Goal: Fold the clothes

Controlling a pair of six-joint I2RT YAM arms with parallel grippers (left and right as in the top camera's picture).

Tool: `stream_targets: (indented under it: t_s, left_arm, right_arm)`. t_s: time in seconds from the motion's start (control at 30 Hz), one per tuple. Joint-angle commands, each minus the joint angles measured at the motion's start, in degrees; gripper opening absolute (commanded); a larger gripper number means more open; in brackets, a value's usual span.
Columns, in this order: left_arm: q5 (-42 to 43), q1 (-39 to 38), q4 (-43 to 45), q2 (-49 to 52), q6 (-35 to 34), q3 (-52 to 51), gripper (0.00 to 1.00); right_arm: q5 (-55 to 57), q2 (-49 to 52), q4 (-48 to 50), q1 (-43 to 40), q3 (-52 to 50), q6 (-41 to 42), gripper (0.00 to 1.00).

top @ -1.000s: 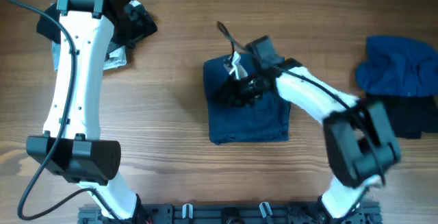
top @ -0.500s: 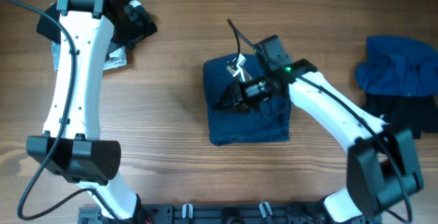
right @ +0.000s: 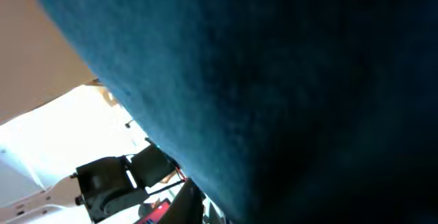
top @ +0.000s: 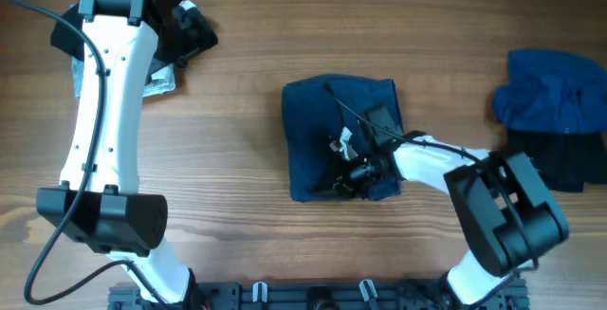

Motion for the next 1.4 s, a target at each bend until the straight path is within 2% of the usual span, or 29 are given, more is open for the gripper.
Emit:
stream_targets:
  t_s: [0.0,0.1,0.17,0.2,0.33,0.4,0.53,0.63,0.8,0.97,1.07,1.1,1.27,1.3,1.37]
  left_arm:
    - [-0.96,0.39,-0.04,0.35,0.24,-0.17,1.00]
    - [-0.98,0.39,-0.07,0.35,0.26,-0.17,1.00]
    - [-0.96,0.39,-0.04,0.35,0.26,-0.17,1.00]
    - [-0.96,0.39,-0.07,0.35,0.24,-0.17,1.00]
    - [-0.96,0.39,-0.09,0.35,0.26,-0.17,1.00]
    - [-0.96,0.39,0.00,0.35,0.24,-0.17,1.00]
    - [-0.94,0.39,0.17,0.35,0.22,-0.17,1.00]
    - [-0.92,0.39,-0.07,0.35,0.24,-0.17,1.00]
    - [-0.92,0.39,-1.18,0.35,0.26,-0.17,1.00]
    - [1.18,0.35,-1.51,0.35,2.03,-0.17,1.00]
    - [5.70,0.33,-1.55,0.35,4.79,-0.66,1.00]
    - [5.73,0.35,-1.20,0.35,4.76,-1.38,1.00]
    - [5.77,0.35,2.27,0.35,4.52,-5.01,1.00]
    - [6.12,0.35,3.13,0.35,4.52,-5.95,1.00]
    - [7.87,0.35,4.35,0.35,4.55,-7.21,1.00]
  right_arm:
    - [1.84,-1.49,-0.39,0.07,1.33,3.76,0.08]
    - [8.74,-9.84,-5.16,-0.35,5.95,1.25,0.10]
    - [15.30,-15.08,-10.16,-2.51,10.34,-0.94,0.25]
    - [17.44,-16.81,-11.17,-4.48,11.96,-2.05,0.29]
    - [18.71,-17.75,-11.69,-17.05,14.80,-6.38,0.31]
    - [14.82,-15.26,-11.02,-22.64,14.80,-13.77,0.30]
    - [2.71,-7.06,-4.20,-25.05,14.80,-22.21,0.29]
    - [-1.92,2.86,4.37,-25.07,14.80,-22.82,0.29]
    - [-3.04,16.59,14.12,-25.18,14.82,-20.33,0.30]
    - [-4.07,11.93,14.58,-25.27,16.70,-19.41,0.27]
    - [-4.79,0.63,7.08,-25.27,17.07,-15.43,0.28]
    - [-4.70,-5.05,-1.66,-25.14,17.07,-16.20,0.27]
    - [-3.61,-15.21,-27.78,-23.80,15.78,-26.88,0.24]
    - [-2.97,-15.23,-30.73,-23.58,14.62,-28.04,0.20]
    - [-2.97,-15.10,-29.77,-23.12,10.38,-28.22,0.13]
